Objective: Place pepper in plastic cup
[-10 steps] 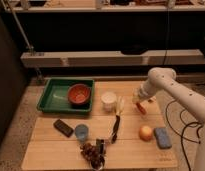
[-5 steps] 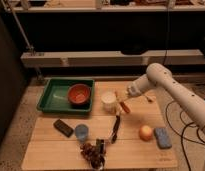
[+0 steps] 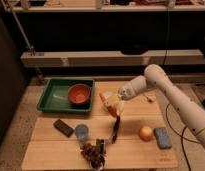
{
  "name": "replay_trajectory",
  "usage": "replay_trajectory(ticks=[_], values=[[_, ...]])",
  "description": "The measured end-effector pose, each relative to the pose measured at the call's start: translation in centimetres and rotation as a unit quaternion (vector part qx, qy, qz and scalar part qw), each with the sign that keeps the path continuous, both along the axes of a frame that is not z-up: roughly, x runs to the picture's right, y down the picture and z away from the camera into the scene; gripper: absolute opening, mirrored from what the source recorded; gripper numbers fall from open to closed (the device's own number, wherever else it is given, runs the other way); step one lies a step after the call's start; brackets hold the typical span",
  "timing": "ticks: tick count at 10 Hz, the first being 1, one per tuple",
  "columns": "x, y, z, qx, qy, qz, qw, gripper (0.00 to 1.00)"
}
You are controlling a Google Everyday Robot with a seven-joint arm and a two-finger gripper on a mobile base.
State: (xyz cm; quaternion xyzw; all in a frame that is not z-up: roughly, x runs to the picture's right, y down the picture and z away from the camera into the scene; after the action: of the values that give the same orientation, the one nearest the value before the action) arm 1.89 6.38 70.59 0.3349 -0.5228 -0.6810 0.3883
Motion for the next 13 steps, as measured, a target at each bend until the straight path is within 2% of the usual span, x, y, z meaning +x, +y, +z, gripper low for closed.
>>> replay_trajectory(ticks=[2, 5, 10, 13], values=[[-2.8, 0.7, -1.1, 0.007, -0.042, -0.015, 0.9990, 0.00], [-7.0, 0.9, -1.5, 0.014, -0.078, -0.034, 0.9963, 0.00], [-11.3, 1.7, -1.3, 0.017, -0.100, -0.054, 0.9934, 0.00], [-12.9, 2.7, -1.8, 0.002, -0.110, -0.051, 0.9926, 0.00]])
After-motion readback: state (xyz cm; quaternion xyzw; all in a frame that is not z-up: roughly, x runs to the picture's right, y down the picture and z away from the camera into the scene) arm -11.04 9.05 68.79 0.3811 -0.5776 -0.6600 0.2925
